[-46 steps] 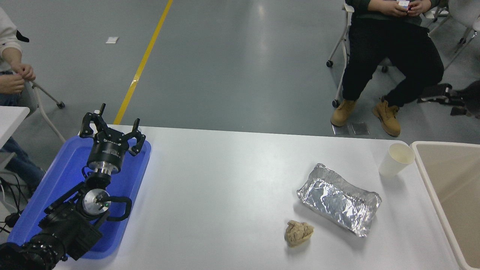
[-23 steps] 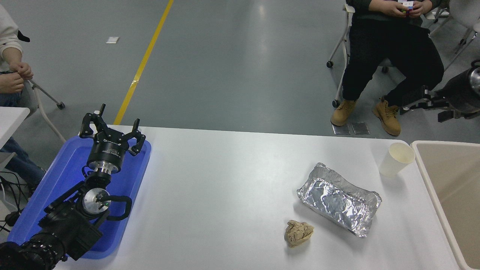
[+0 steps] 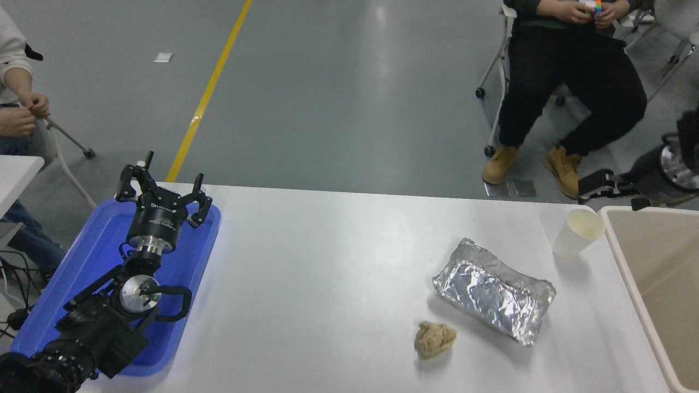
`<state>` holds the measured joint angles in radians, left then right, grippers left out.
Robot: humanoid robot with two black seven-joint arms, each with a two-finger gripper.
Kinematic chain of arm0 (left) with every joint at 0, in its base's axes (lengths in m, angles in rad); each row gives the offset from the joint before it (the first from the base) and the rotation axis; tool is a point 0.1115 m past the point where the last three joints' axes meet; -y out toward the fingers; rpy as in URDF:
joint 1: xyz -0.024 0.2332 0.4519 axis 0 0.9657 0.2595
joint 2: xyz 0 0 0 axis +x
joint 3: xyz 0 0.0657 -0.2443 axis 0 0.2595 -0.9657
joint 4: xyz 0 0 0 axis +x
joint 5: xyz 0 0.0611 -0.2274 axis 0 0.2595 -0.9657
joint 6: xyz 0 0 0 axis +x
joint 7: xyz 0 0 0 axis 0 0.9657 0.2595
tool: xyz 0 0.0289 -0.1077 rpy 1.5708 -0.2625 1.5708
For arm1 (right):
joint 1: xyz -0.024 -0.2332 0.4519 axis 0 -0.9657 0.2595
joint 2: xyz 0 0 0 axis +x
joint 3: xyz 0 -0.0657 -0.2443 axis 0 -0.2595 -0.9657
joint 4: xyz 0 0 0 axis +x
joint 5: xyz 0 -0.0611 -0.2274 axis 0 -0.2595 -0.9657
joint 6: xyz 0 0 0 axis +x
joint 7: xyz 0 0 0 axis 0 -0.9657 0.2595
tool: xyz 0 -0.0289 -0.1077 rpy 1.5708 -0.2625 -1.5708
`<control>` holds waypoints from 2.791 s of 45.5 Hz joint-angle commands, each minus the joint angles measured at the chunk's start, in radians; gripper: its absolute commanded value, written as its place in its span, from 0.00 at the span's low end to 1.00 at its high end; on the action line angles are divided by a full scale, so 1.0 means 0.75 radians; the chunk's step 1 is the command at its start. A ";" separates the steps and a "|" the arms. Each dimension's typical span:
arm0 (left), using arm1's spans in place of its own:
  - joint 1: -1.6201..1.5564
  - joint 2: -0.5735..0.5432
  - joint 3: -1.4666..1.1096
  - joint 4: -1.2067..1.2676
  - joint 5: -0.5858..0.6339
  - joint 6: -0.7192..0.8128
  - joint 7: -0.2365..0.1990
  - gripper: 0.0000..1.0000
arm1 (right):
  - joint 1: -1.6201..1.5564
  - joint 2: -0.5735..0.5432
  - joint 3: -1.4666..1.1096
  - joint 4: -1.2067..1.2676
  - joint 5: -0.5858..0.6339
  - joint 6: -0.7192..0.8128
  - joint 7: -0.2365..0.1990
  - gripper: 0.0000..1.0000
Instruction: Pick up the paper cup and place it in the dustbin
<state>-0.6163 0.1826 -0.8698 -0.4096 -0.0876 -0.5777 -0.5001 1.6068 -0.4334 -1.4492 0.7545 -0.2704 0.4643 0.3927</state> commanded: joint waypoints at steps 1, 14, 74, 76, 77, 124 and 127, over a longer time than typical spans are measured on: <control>0.000 0.000 0.000 0.000 0.000 0.001 0.000 1.00 | -0.224 0.005 0.032 -0.180 0.011 -0.142 0.000 1.00; 0.000 0.000 0.000 0.000 0.000 -0.001 0.000 1.00 | -0.463 -0.009 0.222 -0.343 0.009 -0.314 -0.039 1.00; 0.000 -0.002 0.000 0.000 0.000 0.001 0.000 1.00 | -0.897 0.036 0.609 -0.519 0.011 -0.764 -0.196 0.86; 0.000 0.000 0.000 0.000 0.000 -0.001 0.000 1.00 | -0.905 0.042 0.609 -0.519 0.011 -0.770 -0.196 0.82; 0.000 0.000 0.000 0.000 0.000 0.001 0.000 1.00 | -0.905 0.046 0.609 -0.519 0.011 -0.772 -0.196 0.78; 0.000 0.000 0.000 0.000 0.000 -0.001 0.000 1.00 | -0.701 -0.046 0.519 -0.311 -0.018 -0.748 -0.114 0.00; 0.000 0.000 0.000 0.000 0.000 -0.001 0.000 1.00 | -0.605 -0.107 0.497 -0.201 -0.042 -0.744 -0.114 0.00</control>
<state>-0.6167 0.1823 -0.8698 -0.4096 -0.0874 -0.5783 -0.5001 1.0136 -0.4266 -1.0349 0.4637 -0.2830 -0.0969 0.3021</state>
